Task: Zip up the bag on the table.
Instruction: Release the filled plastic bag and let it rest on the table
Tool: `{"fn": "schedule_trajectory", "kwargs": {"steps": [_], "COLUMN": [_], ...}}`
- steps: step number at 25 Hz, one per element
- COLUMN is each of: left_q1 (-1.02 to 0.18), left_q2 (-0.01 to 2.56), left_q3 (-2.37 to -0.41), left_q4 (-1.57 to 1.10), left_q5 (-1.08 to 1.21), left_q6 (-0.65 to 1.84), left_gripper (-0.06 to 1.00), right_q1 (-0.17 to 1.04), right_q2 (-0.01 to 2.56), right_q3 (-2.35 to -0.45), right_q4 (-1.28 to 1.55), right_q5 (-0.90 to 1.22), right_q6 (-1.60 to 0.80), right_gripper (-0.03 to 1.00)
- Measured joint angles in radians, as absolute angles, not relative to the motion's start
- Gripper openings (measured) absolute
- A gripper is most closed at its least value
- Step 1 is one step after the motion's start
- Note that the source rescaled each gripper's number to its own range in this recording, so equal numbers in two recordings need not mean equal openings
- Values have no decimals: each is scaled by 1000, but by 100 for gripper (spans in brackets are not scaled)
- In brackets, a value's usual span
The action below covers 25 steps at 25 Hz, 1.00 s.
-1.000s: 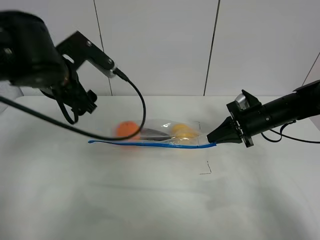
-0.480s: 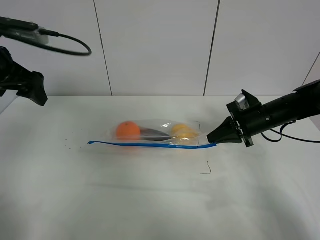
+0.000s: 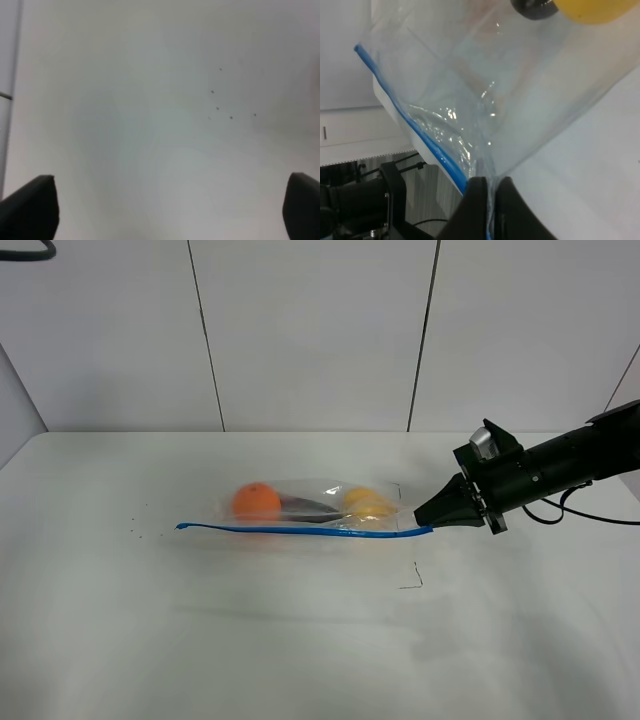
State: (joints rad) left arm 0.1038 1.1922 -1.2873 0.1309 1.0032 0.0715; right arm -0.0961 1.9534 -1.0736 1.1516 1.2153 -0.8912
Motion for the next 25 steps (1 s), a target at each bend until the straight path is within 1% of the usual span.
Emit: {"fn": "schedule_trajectory", "kwargs": {"steps": [4,7,12,17,25], "left_q1": [107,107,107,107,107], "left_q2": [1131,1063,901,679,373], "left_q3": [-1278,-1223,-1055,-867,-687], "left_q4": [133,130,126,119,91], "left_q5": [1035,1033,1000,940,925], "left_q6": [68,68,44,22,16], "left_gripper": [100,100,100,100,100], "right_q1": [-96,-96,-96,-96,-96], "right_q2": [1953,1953,1953,1953,1953], "right_q3": [-1074,-1074,-1074,-1074,-1074], "right_q4": [1152,1152,1152,1152,1152], "right_q5": [1215,1215,1215,1215,1215], "right_q6": [-894,-894,-899,-901,-906], "right_gripper": [0,0,0,0,0]}}
